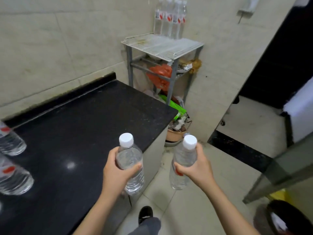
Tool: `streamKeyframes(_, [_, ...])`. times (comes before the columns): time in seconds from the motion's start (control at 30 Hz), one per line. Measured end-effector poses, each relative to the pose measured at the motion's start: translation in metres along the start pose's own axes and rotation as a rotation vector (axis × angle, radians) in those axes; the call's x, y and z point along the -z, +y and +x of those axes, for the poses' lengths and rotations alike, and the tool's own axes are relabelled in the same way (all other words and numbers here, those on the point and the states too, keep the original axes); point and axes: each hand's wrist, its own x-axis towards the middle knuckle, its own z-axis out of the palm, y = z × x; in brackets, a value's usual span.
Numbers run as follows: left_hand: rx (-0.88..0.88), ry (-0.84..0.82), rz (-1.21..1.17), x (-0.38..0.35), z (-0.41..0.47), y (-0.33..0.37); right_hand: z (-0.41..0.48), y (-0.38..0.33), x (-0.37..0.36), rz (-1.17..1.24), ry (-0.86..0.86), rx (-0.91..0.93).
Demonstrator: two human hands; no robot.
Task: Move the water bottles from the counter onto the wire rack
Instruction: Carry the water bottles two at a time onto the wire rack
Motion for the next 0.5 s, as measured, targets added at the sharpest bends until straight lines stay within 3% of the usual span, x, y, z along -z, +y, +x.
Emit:
streamKeyframes(0.27, [0.028,0.024,-0.049,-0.082,0.115,0.016,0.111,0.019,0.039,-0.066,0.032,-0.064])
streamKeyframes(0.5, [-0.005,-0.095,-0.047,-0.167,0.200,0.042,0.182,0.044,0.093,-0.125,0.124,-0.151])
